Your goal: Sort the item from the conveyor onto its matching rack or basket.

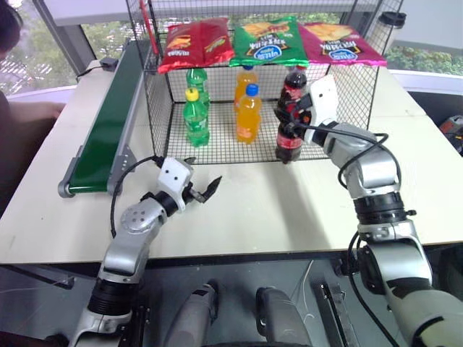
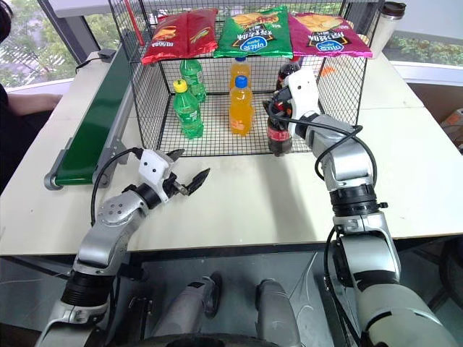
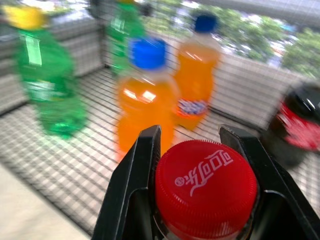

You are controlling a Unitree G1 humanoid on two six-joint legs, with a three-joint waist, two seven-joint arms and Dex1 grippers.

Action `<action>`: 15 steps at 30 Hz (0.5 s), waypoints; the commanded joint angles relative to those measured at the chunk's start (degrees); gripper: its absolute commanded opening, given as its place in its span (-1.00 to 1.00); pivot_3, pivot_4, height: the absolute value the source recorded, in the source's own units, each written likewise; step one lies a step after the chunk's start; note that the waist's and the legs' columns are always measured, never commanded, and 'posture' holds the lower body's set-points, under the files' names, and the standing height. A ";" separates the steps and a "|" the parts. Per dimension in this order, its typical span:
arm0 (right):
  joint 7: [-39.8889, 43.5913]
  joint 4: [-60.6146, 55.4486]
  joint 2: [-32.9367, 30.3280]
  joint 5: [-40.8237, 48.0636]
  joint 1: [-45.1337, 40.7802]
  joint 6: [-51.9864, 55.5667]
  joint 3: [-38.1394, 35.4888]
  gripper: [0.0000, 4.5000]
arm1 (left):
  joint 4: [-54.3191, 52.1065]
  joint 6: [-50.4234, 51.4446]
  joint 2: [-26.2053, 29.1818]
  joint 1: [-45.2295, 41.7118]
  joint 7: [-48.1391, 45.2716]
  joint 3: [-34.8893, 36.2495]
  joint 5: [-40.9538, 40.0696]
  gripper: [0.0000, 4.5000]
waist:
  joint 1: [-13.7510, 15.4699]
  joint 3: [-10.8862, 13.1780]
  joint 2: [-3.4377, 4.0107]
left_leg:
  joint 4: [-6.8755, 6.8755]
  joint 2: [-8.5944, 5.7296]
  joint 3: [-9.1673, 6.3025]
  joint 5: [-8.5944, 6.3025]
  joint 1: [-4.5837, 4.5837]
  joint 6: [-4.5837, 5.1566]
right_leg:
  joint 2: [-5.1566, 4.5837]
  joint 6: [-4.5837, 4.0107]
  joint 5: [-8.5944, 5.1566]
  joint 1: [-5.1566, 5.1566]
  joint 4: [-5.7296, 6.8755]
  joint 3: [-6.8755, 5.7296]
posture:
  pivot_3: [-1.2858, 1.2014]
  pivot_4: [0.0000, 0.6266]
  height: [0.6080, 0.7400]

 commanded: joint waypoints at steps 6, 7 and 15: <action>-3.08 12.00 2.74 -2.07 -7.44 -14.56 -4.68 -0.45 | -0.99 -1.78 -2.87 0.71 2.94 -1.74 1.97 0.98 | -0.16 0.00 0.00 | 0.00 0.01 0.02 0.01 0.03 0.01 | 0.03 0.01 0.01 0.01 0.03 0.00 | 0.03 -0.52 0.97; -3.52 13.67 3.17 -2.18 -8.01 -15.95 -5.11 -0.45 | -0.96 -1.80 -3.05 0.76 3.07 -1.88 2.08 0.98 | -0.13 0.00 0.00 | 0.00 0.01 0.02 0.01 0.03 0.01 | 0.04 0.01 0.01 0.01 0.03 0.00 | 0.03 -0.52 0.97; -3.73 24.47 4.16 -3.82 -12.04 -24.48 -6.08 -0.45 | -1.64 -1.27 -3.89 1.21 3.73 -2.66 2.30 0.98 | -0.12 0.00 0.02 | 0.00 0.02 0.01 0.03 0.05 -0.02 | 0.06 0.01 0.02 0.01 0.06 0.01 | 0.03 -0.52 0.97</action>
